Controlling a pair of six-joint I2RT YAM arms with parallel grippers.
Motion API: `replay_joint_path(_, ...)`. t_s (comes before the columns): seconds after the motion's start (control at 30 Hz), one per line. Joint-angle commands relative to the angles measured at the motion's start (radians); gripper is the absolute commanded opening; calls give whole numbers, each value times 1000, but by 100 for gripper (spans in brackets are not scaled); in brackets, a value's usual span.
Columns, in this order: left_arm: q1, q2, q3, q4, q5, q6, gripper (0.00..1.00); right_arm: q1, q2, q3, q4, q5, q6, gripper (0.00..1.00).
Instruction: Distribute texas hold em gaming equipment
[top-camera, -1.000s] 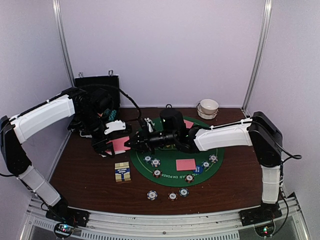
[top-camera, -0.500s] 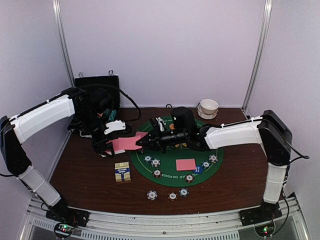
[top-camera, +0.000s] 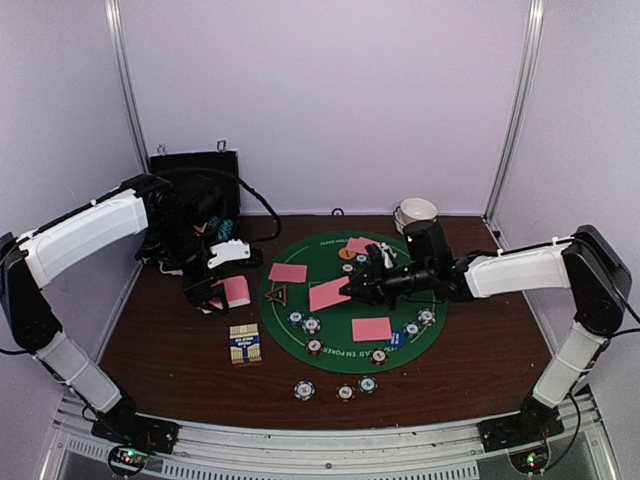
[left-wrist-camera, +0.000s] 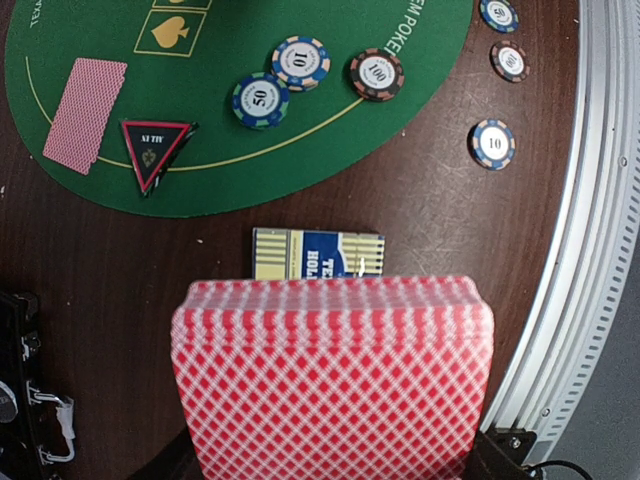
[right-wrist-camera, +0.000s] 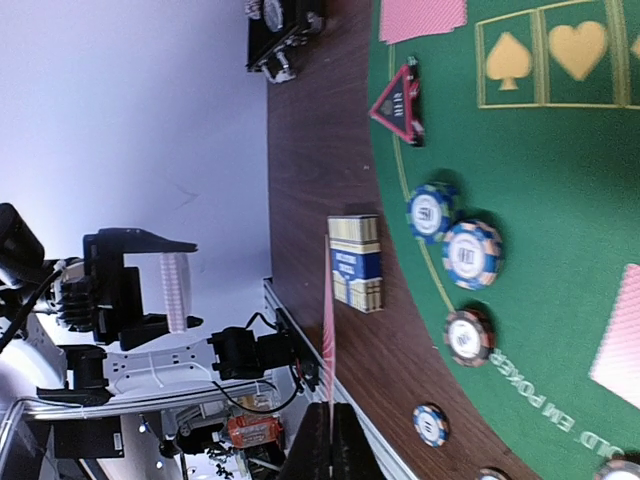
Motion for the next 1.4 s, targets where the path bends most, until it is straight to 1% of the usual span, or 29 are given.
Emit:
replay_joint_path(0.0,3,-31,-4,4,5,4,0,-91,-88,-60,-236,-1,-201,0)
replay_joint_path(0.1,3,-29,-4,5,9,4,0,-146,-101,-85,-339,23,-289,0)
replay_joint_path(0.23,3,-28,0,4,13,4,0,-166,-84,-92,-432,64,-380,0)
replay_joint_path(0.43,3,-26,1,1,15,4,0,-169,-28,-100,-426,65,-403,0)
replay_joint_path(0.53,3,-25,3,-2,15,4,0,-169,-15,-94,-450,75,-423,0)
replay_joint_path(0.67,4,-28,1,-5,13,5,0,-169,-35,-74,-535,114,-467,15)
replay_joint_path(0.77,3,-28,-2,-6,15,6,0,-167,-69,-70,-593,155,-480,37)
replay_joint_path(0.8,4,-29,-4,-6,15,6,0,-166,-83,-69,-609,161,-483,41)
replay_joint_path(0.87,3,-29,-4,-5,19,7,0,-165,-113,-55,-653,182,-496,46)
replay_joint_path(0.93,3,-28,-4,-6,23,7,0,-163,-147,-32,-695,206,-504,48)
replay_joint_path(1.03,3,-24,-6,-6,24,5,0,-146,-190,3,-706,225,-487,54)
replay_joint_path(1.1,3,-23,-2,-5,26,5,0,-116,-202,30,-672,217,-449,57)
replay_joint_path(1.17,3,-22,2,-5,27,4,0,-75,-197,53,-601,191,-390,59)
replay_joint_path(1.27,3,-17,6,-5,31,2,0,-6,-160,89,-437,150,-271,62)
replay_joint_path(1.37,3,-11,9,-4,38,0,0,75,-103,141,-269,127,-166,70)
